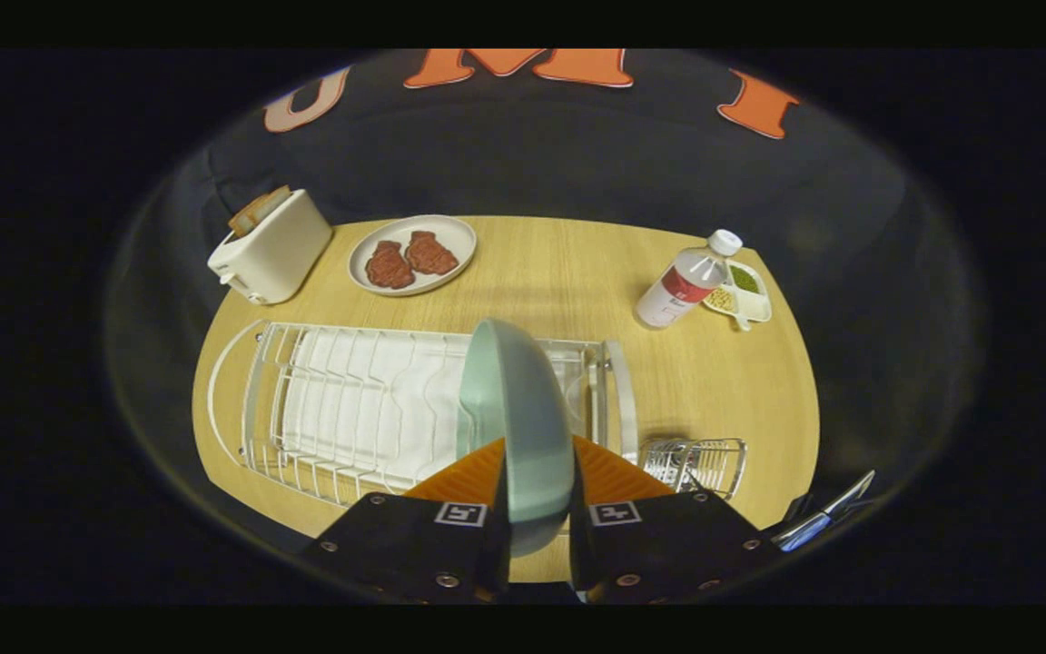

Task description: Take the plate from the dish rack, then take the spoon from the basket and place it into the plate.

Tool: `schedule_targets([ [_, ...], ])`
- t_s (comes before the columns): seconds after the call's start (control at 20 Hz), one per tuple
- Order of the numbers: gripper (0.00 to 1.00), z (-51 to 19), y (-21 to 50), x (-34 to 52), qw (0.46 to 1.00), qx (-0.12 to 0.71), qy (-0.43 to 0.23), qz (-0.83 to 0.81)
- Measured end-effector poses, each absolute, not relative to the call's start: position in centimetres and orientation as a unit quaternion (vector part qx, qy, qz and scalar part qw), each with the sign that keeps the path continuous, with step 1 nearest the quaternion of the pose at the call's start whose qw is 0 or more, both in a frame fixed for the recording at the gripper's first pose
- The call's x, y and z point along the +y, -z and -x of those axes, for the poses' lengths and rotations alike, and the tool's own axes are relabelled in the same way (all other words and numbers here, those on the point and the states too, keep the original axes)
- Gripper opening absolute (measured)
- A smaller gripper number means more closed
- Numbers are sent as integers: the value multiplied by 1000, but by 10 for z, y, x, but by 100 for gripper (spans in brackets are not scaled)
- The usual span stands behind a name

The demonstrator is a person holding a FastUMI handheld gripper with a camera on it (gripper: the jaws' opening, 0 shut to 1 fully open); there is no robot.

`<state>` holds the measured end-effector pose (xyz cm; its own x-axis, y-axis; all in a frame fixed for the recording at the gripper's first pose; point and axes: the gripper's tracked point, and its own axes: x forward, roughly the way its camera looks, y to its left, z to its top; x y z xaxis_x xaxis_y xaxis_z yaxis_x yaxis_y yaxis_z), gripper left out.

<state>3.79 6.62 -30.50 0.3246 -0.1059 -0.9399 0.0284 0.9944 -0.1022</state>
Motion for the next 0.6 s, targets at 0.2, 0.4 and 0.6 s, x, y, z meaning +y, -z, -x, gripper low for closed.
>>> schedule_targets([
  [0.2,23,-40,292,51,823,562,66,49],
  [0.4,23,-28,275,52,828,556,65,18],
  [0.6,23,-5,256,42,837,542,70,-13],
])
